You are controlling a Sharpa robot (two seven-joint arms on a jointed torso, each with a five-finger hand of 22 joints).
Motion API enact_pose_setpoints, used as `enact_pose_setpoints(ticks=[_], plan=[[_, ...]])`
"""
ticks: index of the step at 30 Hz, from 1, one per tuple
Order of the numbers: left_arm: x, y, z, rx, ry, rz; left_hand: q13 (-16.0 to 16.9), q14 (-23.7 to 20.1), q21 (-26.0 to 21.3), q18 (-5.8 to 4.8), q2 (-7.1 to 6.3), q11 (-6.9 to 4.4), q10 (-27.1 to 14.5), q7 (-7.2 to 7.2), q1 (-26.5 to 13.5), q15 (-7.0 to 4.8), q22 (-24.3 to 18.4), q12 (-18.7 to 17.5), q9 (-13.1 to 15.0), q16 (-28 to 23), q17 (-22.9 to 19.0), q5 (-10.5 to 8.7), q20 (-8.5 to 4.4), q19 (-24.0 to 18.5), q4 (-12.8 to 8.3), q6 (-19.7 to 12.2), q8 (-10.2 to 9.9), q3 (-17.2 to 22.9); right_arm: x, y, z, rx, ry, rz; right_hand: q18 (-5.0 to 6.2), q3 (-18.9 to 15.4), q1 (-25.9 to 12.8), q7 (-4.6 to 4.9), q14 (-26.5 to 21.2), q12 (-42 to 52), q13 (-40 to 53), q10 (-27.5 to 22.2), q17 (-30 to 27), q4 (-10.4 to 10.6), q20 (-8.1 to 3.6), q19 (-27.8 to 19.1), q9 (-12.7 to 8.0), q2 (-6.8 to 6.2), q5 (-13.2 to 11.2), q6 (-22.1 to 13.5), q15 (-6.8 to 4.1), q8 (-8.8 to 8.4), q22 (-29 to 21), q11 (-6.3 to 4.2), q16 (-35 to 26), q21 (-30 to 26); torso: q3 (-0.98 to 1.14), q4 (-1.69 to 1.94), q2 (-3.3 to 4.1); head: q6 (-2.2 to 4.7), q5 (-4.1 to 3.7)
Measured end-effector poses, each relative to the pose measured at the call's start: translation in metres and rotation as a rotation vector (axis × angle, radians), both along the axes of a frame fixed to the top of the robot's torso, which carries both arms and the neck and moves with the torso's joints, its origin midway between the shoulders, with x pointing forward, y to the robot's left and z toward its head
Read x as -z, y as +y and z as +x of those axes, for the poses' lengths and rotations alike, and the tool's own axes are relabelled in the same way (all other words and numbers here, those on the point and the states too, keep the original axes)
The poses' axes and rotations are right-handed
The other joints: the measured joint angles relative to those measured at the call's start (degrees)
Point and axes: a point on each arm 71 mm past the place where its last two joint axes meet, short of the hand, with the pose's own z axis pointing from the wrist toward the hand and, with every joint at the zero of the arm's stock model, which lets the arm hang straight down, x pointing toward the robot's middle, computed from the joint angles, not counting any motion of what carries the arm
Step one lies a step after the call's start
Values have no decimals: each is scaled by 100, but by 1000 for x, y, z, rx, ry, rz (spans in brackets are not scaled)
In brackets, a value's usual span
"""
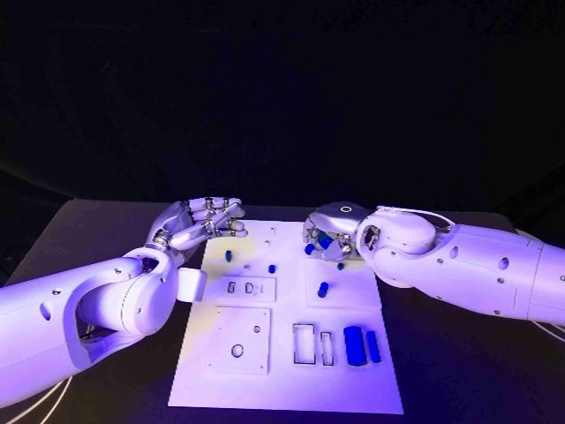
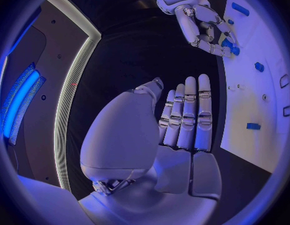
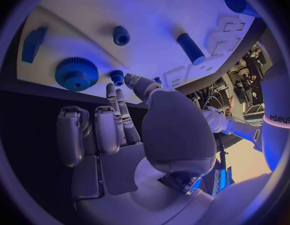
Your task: Assemble the parts on the task board
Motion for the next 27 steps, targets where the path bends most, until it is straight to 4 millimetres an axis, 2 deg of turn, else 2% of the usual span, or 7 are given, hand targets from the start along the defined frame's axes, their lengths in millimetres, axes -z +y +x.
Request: enact_pose_setpoints(ticks=[5, 9, 18, 21, 22, 25, 27], plan=[[-1, 0, 0, 0, -2, 0, 0, 0, 0, 0, -23, 0, 0, 0, -23, 0, 0, -28, 0, 0, 5, 0, 0, 0, 0, 0, 0, 0, 0, 2, 1, 0, -1, -4, 0, 27, 2, -3, 0, 22, 9, 28, 36, 27, -8, 8, 12, 2, 0, 3, 0, 0, 0, 7, 38, 9, -3, 16, 24, 1, -10], [-2, 1, 0, 0, -2, 0, 0, 0, 0, 0, -23, 0, 0, 0, -23, 0, 0, -28, -1, 0, 5, 0, 0, 0, 0, 0, 0, 0, 1, 2, 3, 3, -1, -6, 0, 71, 61, -3, 0, 51, 22, 86, 67, 70, 0, 41, 39, 61, 0, 44, 0, 0, -1, -13, 67, 65, -9, 27, 44, -3, -29], [-2, 1, 1, 0, -1, 0, 0, 0, 0, 0, -23, 0, 0, 0, -23, 0, 0, -28, -1, 0, 10, 0, 0, 0, 0, 0, 0, 0, 1, 3, 4, 8, -2, -9, 0, 190, 129, -74, 0, 112, 51, 215, 107, 77, -32, 115, 106, 129, -70, 155, 0, 57, -2, -69, 133, 154, -16, 37, 79, -46, -66], [-2, 1, 1, 0, 0, 1, 0, 0, 0, 0, -23, 0, 0, 0, -23, 0, 1, -28, -1, 0, 10, 0, 0, 0, 0, 0, 0, 0, 1, 4, 5, 8, -3, -9, 0, 215, 152, -106, 0, 162, 71, 308, 130, 102, -41, 124, 146, 153, -93, 249, 0, 125, -2, -81, 156, 184, -16, 42, 92, -52, -57], [-2, 1, 1, 0, 0, 1, -1, 0, 0, 0, -23, 0, 0, 0, -23, 0, 1, -28, -1, 0, 10, 0, 0, 0, 0, 0, 0, 0, 1, 4, 5, 8, -4, -8, -57, 227, 158, -110, 0, 195, 78, 339, 139, 93, -41, 124, 162, 168, -93, 297, 0, 148, -2, -110, 159, 205, -16, 43, 95, -52, -51], [-2, 2, 1, 0, 1, 1, 0, 0, 0, -1, -23, 0, 0, 0, -23, 0, 1, -28, -1, 0, 10, 0, 0, 0, 0, 0, 0, 0, 0, 4, 6, 9, -9, -4, -90, 273, 195, -170, 1, 260, 110, 481, 162, 77, -64, 147, 234, 231, -121, 418, -86, 239, -2, -150, 199, 271, -16, 46, 101, -52, -28], [-2, 2, 1, 0, 1, 1, 0, 0, 0, 0, -23, 0, 0, 0, -23, 0, 1, -28, -1, 0, 10, 0, 0, 0, 0, 0, 0, 0, 0, 4, 6, 11, -14, 1, -91, 305, 224, -189, 0, 312, 157, 484, 169, 44, -97, 153, 279, 260, -172, 474, -85, 286, -2, -153, 200, 297, -16, 49, 102, -54, -21]])
